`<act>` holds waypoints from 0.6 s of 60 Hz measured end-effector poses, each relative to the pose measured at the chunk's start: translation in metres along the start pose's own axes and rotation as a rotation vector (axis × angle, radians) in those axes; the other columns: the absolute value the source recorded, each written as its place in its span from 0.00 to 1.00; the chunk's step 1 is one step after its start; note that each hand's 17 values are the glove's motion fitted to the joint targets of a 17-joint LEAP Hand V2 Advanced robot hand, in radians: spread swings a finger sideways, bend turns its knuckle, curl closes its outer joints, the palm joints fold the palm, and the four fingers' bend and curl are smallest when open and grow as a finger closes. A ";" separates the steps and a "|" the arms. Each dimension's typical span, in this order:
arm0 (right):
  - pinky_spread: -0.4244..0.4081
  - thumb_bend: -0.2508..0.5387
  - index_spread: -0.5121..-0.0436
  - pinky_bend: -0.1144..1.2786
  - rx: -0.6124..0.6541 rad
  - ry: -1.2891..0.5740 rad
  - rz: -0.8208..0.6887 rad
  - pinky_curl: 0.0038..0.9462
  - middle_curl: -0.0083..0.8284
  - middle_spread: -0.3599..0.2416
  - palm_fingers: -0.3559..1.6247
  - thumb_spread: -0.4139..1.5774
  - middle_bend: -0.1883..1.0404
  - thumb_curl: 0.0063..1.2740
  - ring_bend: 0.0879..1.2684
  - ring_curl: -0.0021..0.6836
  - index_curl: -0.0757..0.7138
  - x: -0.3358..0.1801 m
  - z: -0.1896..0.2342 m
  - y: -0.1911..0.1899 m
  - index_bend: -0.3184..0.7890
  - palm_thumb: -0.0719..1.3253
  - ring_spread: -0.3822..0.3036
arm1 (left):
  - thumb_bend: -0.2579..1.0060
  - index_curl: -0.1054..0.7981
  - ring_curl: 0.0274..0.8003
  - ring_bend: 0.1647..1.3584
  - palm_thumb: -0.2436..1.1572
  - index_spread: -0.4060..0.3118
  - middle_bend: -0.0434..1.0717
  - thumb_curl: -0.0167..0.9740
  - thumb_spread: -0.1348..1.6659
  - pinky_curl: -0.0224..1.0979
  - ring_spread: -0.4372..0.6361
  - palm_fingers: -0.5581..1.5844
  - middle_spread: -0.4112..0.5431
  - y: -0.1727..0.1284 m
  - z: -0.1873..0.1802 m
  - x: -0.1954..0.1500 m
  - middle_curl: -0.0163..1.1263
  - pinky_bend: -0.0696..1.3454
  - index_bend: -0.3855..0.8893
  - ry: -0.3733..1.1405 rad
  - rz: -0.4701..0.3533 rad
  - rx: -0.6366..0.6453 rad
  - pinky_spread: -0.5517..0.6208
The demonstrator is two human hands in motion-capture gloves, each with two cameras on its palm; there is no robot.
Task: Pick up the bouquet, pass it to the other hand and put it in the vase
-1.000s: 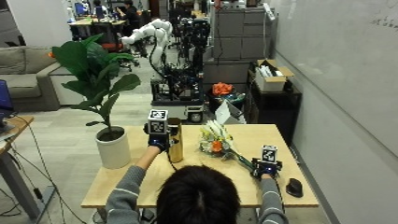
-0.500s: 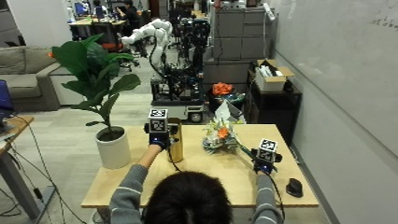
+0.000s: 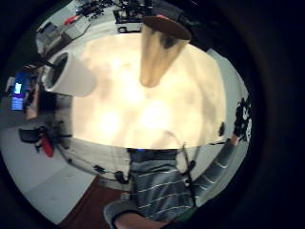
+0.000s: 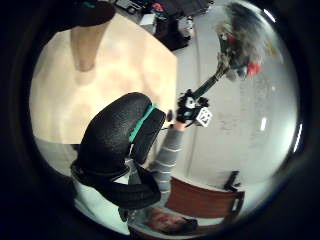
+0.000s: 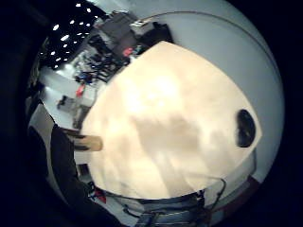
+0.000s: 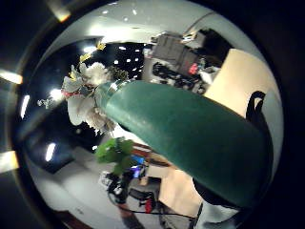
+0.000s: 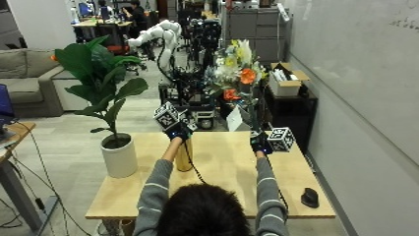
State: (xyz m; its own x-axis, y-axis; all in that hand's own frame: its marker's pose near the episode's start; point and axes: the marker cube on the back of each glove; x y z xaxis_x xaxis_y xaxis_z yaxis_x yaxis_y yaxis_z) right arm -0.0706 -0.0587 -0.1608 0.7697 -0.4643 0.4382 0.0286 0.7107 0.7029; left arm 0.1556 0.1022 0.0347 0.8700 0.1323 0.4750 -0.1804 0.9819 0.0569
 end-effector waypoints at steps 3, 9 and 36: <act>0.26 0.40 0.67 0.68 -0.121 -0.207 0.092 0.60 0.89 0.35 0.87 0.75 0.93 0.35 0.85 0.90 0.87 -0.023 0.011 0.010 0.90 0.79 0.30 | 0.19 0.49 0.38 0.18 0.29 0.44 0.23 0.30 0.67 0.33 0.54 0.50 0.42 -0.003 0.001 0.011 0.38 0.16 0.43 0.094 -0.012 0.019 0.66; 0.27 0.39 0.67 0.69 -0.266 -0.013 0.502 0.61 0.90 0.35 0.87 0.75 0.93 0.37 0.85 0.90 0.90 -0.031 0.033 0.036 0.93 0.80 0.31 | 0.18 0.49 0.39 0.20 0.29 0.46 0.22 0.31 0.65 0.32 0.55 0.49 0.45 -0.060 0.038 0.013 0.39 0.16 0.42 0.311 -0.054 0.005 0.67; 0.28 0.33 0.69 0.70 -0.428 -0.352 0.596 0.64 0.91 0.37 0.86 0.74 0.95 0.49 0.88 0.91 0.93 -0.137 0.129 0.129 0.96 0.83 0.31 | 0.18 0.44 0.40 0.28 0.32 0.52 0.25 0.35 0.55 0.30 0.51 0.52 0.47 -0.070 0.053 0.092 0.39 0.25 0.35 0.817 0.112 0.179 0.65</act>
State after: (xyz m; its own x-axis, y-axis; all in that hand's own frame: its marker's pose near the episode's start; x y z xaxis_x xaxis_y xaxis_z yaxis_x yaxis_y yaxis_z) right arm -0.2551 0.0289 -0.0577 0.4888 -0.0325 0.8718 -0.0260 0.9983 0.0518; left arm 0.2236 0.0382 0.1207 0.8888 0.3511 -0.2946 -0.2951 0.9302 0.2183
